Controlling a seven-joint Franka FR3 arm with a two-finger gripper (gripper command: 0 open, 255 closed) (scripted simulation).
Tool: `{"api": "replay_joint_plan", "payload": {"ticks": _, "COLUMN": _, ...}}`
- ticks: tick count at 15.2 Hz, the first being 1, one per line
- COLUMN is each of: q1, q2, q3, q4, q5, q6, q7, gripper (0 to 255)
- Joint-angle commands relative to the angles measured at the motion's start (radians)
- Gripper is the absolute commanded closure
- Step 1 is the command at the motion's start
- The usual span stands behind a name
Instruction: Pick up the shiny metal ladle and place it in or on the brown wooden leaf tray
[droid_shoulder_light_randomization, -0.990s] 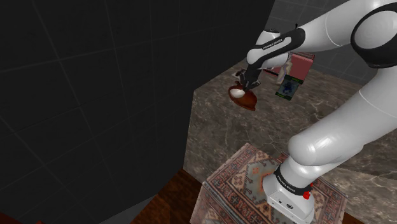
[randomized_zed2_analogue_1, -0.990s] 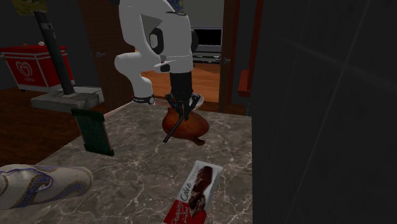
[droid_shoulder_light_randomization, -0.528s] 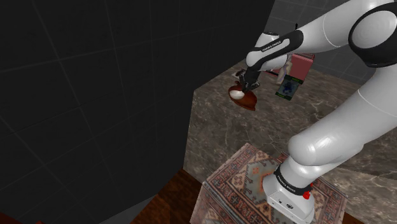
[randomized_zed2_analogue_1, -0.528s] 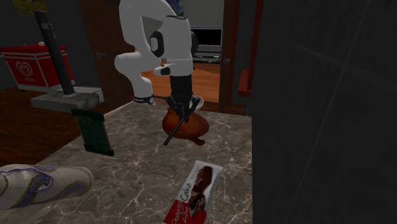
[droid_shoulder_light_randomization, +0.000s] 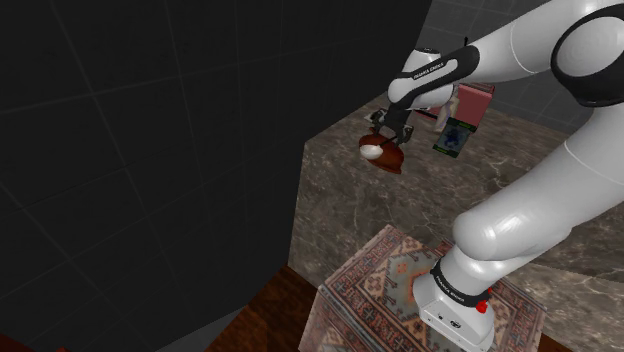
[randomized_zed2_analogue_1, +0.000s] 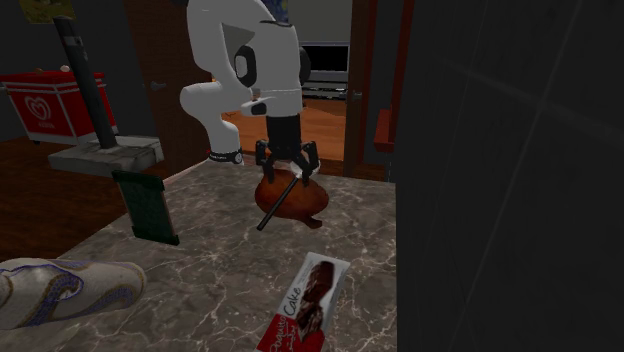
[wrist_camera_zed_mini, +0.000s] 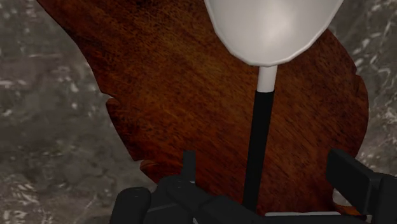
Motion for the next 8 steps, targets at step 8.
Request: {"api": "replay_joint_plan", "payload": {"ticks": 8, "q1": 0.004, "q2": -0.077, "q3": 0.006, "q4": 0.037, "q5": 0.001, "q6": -0.115, "q7": 0.004, "gripper": 0}}
